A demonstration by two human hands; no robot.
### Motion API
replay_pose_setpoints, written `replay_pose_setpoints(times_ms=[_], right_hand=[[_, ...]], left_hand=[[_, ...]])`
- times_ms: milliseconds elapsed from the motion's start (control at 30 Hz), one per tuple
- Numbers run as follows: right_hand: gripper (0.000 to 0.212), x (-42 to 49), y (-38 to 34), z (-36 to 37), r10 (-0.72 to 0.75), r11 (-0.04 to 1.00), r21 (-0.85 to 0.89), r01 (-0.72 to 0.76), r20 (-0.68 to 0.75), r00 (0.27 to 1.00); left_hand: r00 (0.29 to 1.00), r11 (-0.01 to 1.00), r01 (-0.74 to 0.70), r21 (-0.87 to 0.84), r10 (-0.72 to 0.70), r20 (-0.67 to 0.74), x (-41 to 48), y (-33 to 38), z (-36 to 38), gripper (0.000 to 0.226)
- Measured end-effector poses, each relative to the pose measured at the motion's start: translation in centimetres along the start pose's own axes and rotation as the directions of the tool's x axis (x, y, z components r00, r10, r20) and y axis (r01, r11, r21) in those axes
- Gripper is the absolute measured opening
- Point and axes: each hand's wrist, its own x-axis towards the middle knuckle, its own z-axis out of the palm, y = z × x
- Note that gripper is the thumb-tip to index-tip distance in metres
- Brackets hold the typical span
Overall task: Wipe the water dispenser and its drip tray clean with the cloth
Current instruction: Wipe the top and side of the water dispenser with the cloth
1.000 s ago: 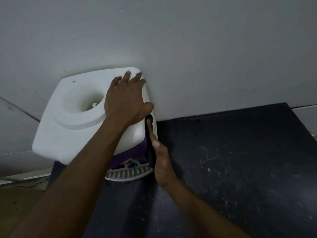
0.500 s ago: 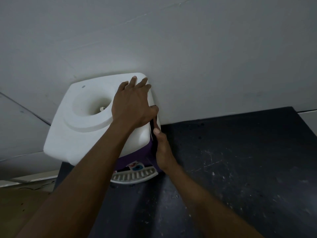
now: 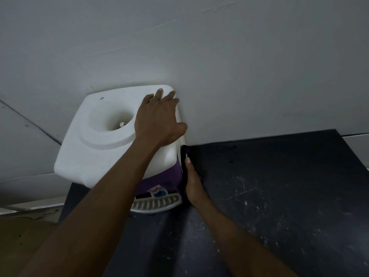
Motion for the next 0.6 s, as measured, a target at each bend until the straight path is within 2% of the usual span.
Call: replay_pose_setpoints(times_ms=[200,367,500,600], right_hand=[[0.05,-1.0,-0.6,1.0,-0.091,0.996,-0.022,0.09,-0.059,0.994],[0.04,-3.0,-3.2,2.5,-0.212,0.977,-0.015,0.212,-0.101,0.972],[0.044,-4.9,-5.9,4.0,-0.354,0.935,-0.068,0.348,-0.151,0.923],[0.041,-6.1,-7.2,5.2,-0.434,0.901,-0.111,0.42,-0.214,0.875]], left_hand=[[1.0,0.999,-0.002,-0.038,0.001,-0.013,0.0,0.0,0.3,0.073],[1.0,0.995,0.002,-0.1,-0.004,-0.016,-0.1,-0.1,0.2,0.071],[0.996,0.962,0.007,-0.273,-0.031,-0.083,-0.4,0.1,0.0,0.059],[0.986,0.876,0.021,-0.482,-0.098,-0.136,-0.7,0.3,-0.7,0.044]])
